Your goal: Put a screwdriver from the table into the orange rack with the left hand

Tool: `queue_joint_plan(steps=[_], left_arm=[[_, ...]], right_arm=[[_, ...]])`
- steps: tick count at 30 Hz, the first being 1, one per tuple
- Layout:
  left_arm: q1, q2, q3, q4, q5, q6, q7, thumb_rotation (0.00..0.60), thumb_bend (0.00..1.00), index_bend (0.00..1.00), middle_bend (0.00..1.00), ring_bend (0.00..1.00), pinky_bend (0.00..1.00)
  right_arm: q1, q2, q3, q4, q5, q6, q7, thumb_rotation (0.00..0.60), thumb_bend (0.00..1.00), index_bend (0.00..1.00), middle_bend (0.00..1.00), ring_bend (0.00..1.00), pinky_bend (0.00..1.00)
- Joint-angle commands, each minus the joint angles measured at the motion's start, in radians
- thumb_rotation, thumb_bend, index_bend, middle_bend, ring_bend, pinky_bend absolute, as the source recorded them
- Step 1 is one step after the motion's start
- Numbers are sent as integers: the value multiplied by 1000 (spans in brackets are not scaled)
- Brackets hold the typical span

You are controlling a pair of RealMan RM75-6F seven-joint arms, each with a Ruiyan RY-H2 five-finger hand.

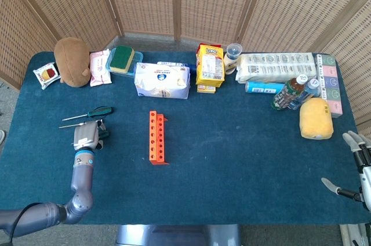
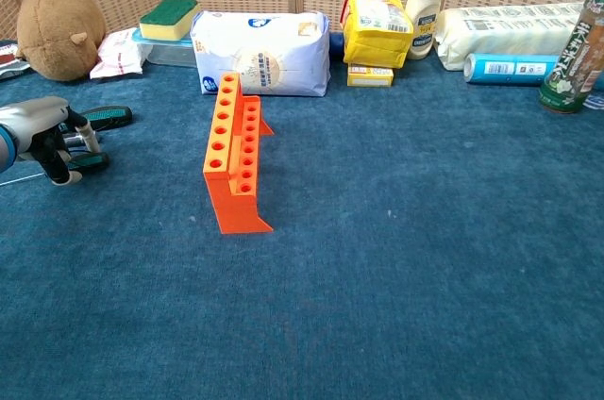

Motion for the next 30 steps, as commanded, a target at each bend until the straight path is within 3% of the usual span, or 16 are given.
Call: queue_joint_plan(steps=[1,8,30], left_arm=[[-3,-4,2,3,-2,4,4,600,369,399,1000,1000,1000],[-8,-13,6,5,-7,24,16,600,425,437,1000,1000,1000],[-10,-7,18,-25,-2,56,47,600,451,480,1000,1000,1000]], right_arm=[[0,1,0,0,1,0,3,519,9,26,63,48,0],[-1,3,1,3,1,3,12,520,9,26,64,48,0],[-2,5,0,5,0,6,20,521,10,26,65,49,0]])
